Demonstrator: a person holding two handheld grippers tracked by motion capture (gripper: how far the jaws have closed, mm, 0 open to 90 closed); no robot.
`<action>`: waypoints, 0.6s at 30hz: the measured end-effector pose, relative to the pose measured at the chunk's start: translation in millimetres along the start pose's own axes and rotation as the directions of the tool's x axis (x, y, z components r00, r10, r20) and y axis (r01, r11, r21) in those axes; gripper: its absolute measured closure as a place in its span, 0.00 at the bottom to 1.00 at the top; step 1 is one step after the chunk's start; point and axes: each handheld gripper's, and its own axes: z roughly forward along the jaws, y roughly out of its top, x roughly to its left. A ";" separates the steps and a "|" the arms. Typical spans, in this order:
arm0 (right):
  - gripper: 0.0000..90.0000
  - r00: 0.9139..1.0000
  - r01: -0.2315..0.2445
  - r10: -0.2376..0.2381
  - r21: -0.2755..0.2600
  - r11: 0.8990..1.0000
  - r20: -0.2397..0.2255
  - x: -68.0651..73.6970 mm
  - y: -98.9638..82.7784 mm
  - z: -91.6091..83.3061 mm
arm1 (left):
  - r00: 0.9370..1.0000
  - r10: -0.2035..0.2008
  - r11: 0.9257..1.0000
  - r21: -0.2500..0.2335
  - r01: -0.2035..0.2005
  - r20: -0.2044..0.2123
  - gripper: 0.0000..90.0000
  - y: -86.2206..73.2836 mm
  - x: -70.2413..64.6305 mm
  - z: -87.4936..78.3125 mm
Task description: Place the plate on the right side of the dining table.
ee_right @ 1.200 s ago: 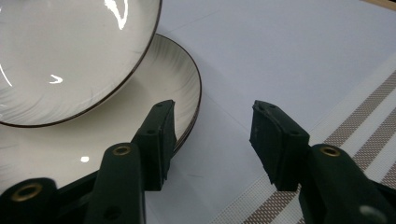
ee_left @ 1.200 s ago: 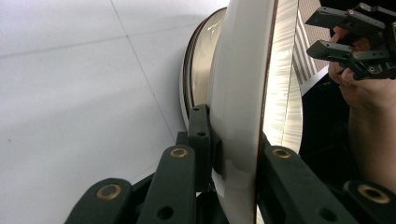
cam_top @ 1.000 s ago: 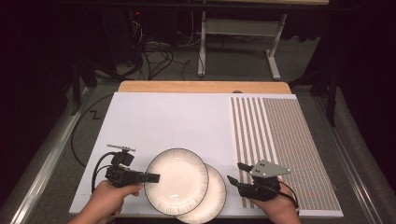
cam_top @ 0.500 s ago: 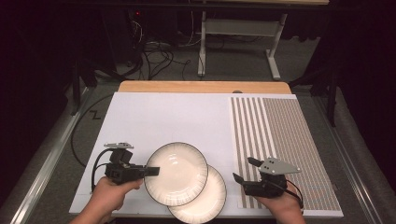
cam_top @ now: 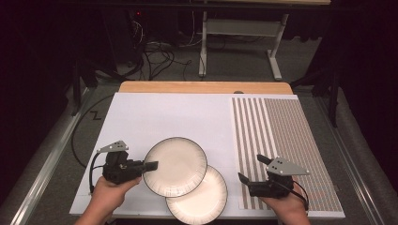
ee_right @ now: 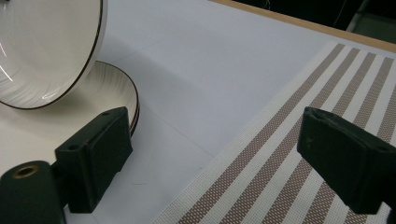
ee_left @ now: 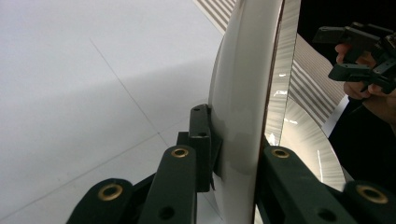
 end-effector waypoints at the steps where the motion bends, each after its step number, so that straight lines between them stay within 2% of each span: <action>1: 0.12 1.000 0.000 0.000 0.000 1.000 0.000 0.0 0.0 0.0 | 1.000 0.000 1.000 0.000 0.000 0.000 0.90 0.0 0.0 0.0; 5: 0.06 1.000 -0.006 0.006 -0.023 1.000 0.014 0.1 0.1 -1.8 | 0.999 0.043 0.998 -0.040 -0.043 0.008 0.90 -3.1 0.5 -1.3; 6: 0.04 1.000 -0.012 0.012 -0.037 0.999 0.020 -0.1 0.3 -2.9 | 0.998 0.064 0.996 -0.065 -0.064 -0.002 0.90 -4.6 -0.2 -1.9; 7: 0.04 1.000 -0.012 0.012 -0.037 0.999 0.020 -0.1 0.3 -2.9 | 0.998 0.064 0.996 -0.065 -0.064 -0.002 0.90 -4.6 -0.2 -1.9; 8: 0.02 0.999 -0.019 0.021 -0.052 0.998 0.027 -0.7 0.6 -4.0 | 0.996 0.085 0.992 -0.093 -0.086 -0.013 0.90 -6.3 -0.8 -2.7; 12: 0.01 0.998 -0.038 0.042 -0.085 0.996 0.045 -1.8 0.9 -6.7 | 0.995 0.100 0.987 -0.125 -0.102 -0.019 0.90 -9.8 -0.8 -3.3; 18: 0.01 0.996 -0.048 0.054 -0.093 0.995 0.068 -1.6 0.7 -5.5 | 0.989 0.142 0.977 -0.154 -0.145 -0.029 0.90 -14.6 -3.9 -5.3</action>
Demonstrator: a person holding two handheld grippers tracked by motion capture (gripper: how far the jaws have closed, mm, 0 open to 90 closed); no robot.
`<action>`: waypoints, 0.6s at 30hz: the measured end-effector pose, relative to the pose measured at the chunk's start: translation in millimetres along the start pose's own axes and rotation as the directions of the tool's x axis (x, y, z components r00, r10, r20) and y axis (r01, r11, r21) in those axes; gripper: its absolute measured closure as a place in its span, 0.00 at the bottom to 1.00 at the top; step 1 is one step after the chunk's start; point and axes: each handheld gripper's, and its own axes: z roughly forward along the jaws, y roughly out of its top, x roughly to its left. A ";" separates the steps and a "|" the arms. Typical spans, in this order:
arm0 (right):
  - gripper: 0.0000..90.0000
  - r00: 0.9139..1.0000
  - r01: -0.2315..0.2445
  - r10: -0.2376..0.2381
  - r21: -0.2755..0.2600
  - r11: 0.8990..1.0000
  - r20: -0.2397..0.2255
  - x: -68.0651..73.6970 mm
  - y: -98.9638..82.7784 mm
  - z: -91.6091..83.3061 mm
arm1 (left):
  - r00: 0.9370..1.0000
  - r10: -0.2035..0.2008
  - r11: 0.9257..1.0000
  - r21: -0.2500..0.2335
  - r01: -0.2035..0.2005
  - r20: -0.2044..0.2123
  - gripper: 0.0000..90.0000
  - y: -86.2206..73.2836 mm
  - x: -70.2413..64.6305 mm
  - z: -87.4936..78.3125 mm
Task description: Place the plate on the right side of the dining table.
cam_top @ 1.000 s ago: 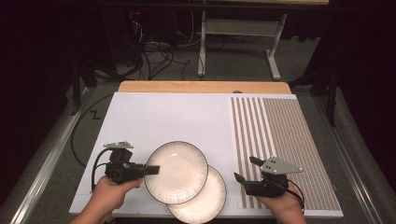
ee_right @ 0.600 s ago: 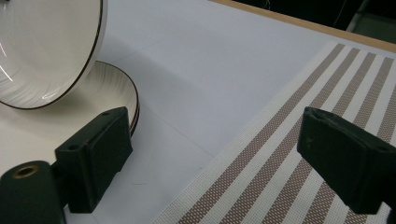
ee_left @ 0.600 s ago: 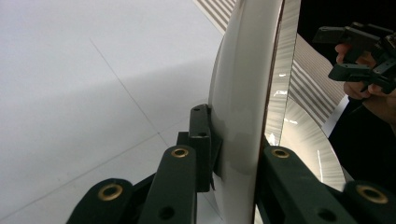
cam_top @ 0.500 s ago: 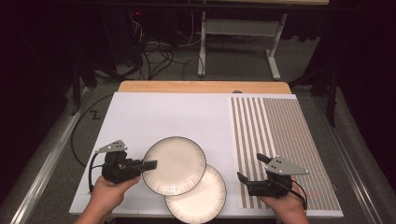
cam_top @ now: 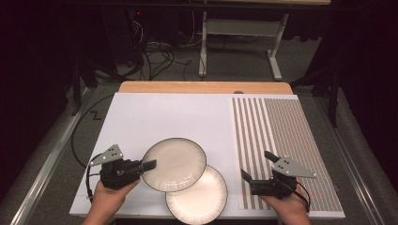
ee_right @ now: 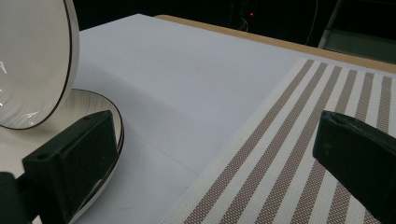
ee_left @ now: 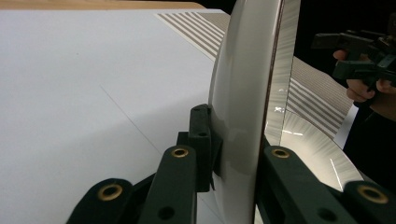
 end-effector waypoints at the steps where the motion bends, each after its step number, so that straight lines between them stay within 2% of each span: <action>1: 0.01 1.000 -0.002 0.002 -0.002 1.000 0.001 0.5 0.2 0.4 | 1.000 0.001 1.000 -0.002 -0.001 0.000 0.90 -0.6 -0.1 -0.2; 9: 0.01 1.000 0.006 -0.006 -0.009 1.000 -0.017 7.2 5.4 6.3 | 1.000 -0.005 1.000 -0.025 0.005 0.016 0.89 -5.2 3.8 -0.1; 13: 0.02 0.999 0.013 -0.014 -0.022 1.000 -0.049 14.5 11.7 15.4 | 1.000 -0.013 0.999 -0.035 0.014 0.023 0.89 -6.9 5.3 2.6; 18: 0.03 0.996 0.012 -0.012 -0.007 1.000 -0.088 22.4 17.9 23.6 | 0.999 -0.017 0.999 -0.036 0.018 0.029 0.89 -7.4 6.9 3.3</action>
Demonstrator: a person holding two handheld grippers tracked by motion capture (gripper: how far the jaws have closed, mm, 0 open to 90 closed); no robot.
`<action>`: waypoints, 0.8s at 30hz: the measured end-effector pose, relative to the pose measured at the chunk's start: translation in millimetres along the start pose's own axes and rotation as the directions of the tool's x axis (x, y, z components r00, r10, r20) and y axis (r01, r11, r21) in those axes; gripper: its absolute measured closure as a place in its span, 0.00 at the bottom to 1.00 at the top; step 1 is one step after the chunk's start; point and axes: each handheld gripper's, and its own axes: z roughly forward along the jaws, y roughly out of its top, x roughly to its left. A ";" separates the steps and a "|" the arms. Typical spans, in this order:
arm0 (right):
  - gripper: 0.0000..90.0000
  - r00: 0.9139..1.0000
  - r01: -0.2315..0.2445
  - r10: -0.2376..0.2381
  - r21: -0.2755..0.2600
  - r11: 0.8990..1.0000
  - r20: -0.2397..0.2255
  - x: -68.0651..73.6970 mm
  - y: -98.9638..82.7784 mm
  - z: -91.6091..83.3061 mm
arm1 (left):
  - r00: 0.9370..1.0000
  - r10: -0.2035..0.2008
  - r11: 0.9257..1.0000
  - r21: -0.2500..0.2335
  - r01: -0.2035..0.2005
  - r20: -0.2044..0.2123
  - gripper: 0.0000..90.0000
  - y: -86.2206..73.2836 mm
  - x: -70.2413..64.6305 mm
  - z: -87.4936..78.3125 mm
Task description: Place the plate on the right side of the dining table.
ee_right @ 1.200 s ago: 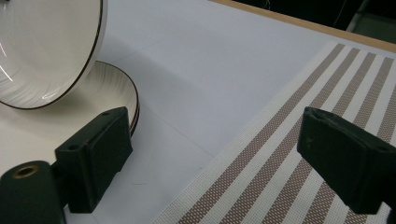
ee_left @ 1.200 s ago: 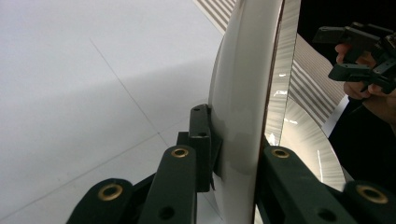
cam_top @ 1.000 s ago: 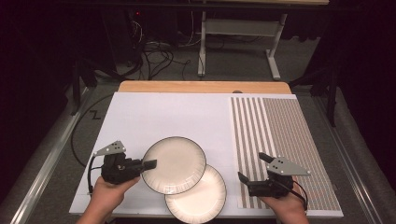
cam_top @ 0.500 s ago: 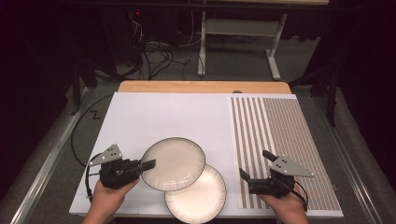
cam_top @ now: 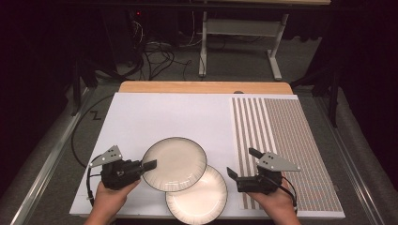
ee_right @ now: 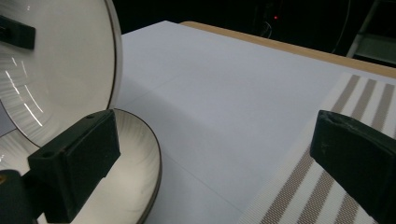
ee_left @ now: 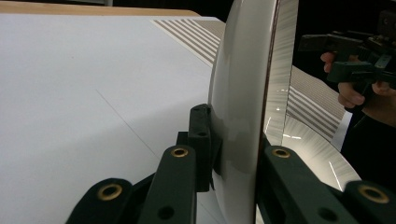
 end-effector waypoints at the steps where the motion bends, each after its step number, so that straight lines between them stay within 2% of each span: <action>1: 0.03 1.000 0.008 -0.008 0.000 1.000 -0.008 2.9 2.3 3.0 | 1.000 -0.001 1.000 -0.001 0.001 0.000 0.89 -0.2 0.1 0.0; 7: 0.04 0.999 0.015 -0.015 0.002 1.000 -0.051 12.5 11.7 16.7 | 1.000 -0.001 1.000 -0.006 0.001 -0.001 0.89 -1.5 1.0 -1.0; 12: 0.08 0.995 0.040 -0.039 0.012 0.999 -0.091 24.3 19.8 33.4 | 1.000 -0.001 1.000 -0.010 0.001 -0.001 0.89 -2.6 1.5 -1.8; 24: 0.18 0.987 0.045 -0.042 0.017 0.999 -0.154 39.2 28.7 53.5 | 1.000 0.010 1.000 -0.018 -0.011 -0.006 0.89 -3.4 -0.2 -2.3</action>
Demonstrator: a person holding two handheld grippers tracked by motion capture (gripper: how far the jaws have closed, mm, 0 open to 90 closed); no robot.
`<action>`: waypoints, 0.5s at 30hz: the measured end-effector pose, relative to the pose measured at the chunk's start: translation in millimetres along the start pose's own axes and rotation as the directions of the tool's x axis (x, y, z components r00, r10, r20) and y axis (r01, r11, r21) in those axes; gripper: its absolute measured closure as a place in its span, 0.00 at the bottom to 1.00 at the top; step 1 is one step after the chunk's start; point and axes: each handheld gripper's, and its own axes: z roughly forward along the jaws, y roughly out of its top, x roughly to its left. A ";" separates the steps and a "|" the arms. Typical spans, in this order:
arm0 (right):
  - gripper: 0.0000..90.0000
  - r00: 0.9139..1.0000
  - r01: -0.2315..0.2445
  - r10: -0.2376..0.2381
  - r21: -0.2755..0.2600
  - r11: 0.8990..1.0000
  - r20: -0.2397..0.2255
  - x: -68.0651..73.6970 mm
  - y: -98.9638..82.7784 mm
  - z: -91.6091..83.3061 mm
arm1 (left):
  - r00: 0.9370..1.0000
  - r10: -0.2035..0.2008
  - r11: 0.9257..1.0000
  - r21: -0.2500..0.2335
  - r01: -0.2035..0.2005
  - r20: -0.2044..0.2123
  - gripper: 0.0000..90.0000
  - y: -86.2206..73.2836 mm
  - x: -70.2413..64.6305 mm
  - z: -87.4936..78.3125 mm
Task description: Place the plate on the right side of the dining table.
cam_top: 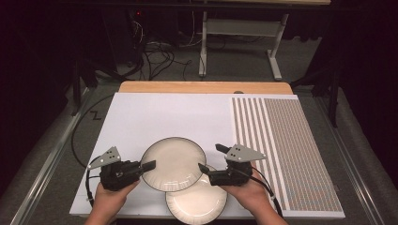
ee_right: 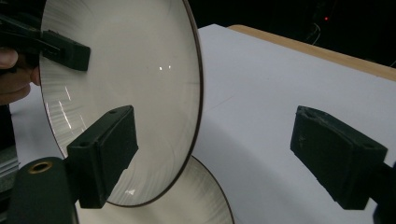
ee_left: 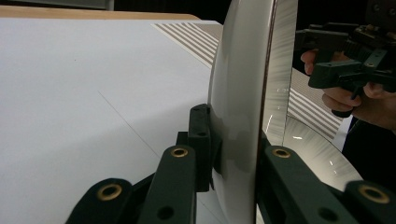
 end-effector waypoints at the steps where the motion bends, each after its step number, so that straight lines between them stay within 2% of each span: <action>1: 0.19 1.000 0.003 -0.003 0.002 1.000 -0.006 0.7 0.4 2.3 | 1.000 0.000 1.000 0.000 0.000 0.000 0.89 -0.1 0.1 0.0; 10: 0.28 0.999 -0.007 0.007 0.014 1.000 -0.049 5.3 0.1 15.3 | 1.000 0.000 1.000 -0.007 0.000 -0.009 0.89 -1.3 0.5 0.1; 15: 0.41 0.997 -0.018 0.019 0.021 1.000 -0.070 5.8 -1.1 15.8 | 1.000 -0.006 1.000 -0.012 0.006 -0.010 0.89 -2.0 0.8 0.0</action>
